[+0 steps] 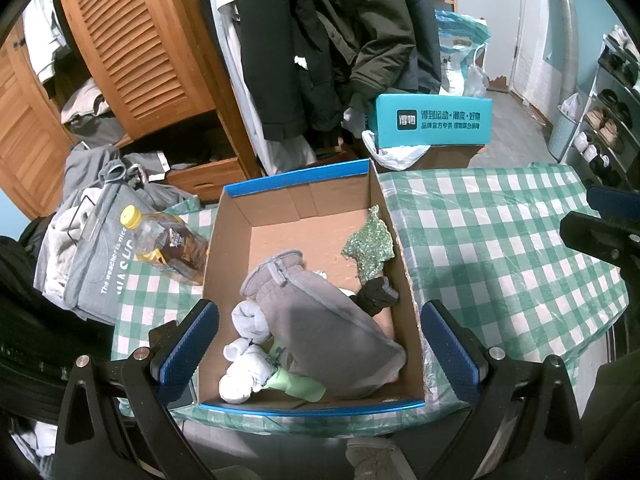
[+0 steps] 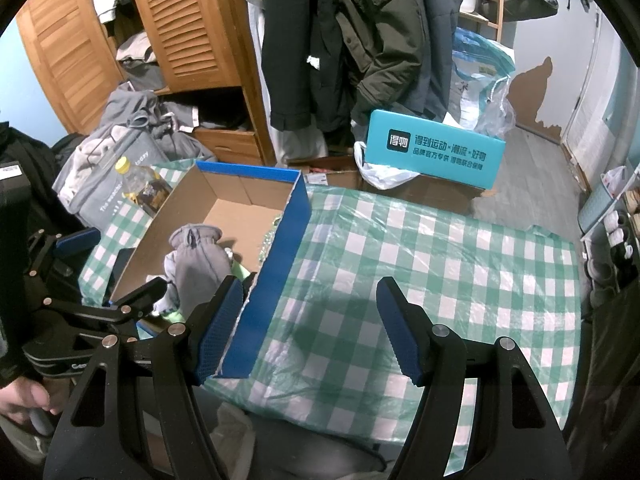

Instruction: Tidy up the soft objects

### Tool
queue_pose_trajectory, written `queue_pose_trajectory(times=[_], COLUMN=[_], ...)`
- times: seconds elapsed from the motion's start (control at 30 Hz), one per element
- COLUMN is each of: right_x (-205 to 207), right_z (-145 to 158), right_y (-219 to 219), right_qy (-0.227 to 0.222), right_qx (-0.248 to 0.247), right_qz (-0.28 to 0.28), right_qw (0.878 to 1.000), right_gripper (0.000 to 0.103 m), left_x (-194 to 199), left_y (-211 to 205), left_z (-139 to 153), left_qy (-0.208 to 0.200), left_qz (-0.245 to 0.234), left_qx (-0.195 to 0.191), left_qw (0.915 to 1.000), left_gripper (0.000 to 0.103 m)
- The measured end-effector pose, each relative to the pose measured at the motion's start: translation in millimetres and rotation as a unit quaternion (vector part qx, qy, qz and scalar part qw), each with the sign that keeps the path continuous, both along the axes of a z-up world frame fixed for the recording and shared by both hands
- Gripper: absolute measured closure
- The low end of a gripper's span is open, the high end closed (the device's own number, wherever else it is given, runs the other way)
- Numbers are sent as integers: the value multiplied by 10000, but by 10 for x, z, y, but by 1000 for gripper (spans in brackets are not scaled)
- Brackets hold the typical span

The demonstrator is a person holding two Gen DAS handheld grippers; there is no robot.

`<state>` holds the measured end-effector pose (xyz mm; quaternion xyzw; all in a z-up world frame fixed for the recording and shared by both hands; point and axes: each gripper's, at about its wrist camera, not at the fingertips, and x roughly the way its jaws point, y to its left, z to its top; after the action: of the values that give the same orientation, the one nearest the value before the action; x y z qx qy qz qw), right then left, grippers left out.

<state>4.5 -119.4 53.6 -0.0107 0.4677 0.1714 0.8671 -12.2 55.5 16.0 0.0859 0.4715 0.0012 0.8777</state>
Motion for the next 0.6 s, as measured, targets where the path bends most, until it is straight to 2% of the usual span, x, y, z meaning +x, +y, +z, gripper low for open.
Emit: queue_pose_trajectory(times=[0.6], right_x=[-3], right_z=[7], right_y=[2], right_qy=[-2], right_qx=[1], right_qz=[-1], right_qw=[10000], right_gripper=[34], left_x=[-22], left_y=[-23], left_z=[-1], left_qy=[-3], left_qz=[-43], left_qx=[28], left_qw=[10000], left_gripper=[1])
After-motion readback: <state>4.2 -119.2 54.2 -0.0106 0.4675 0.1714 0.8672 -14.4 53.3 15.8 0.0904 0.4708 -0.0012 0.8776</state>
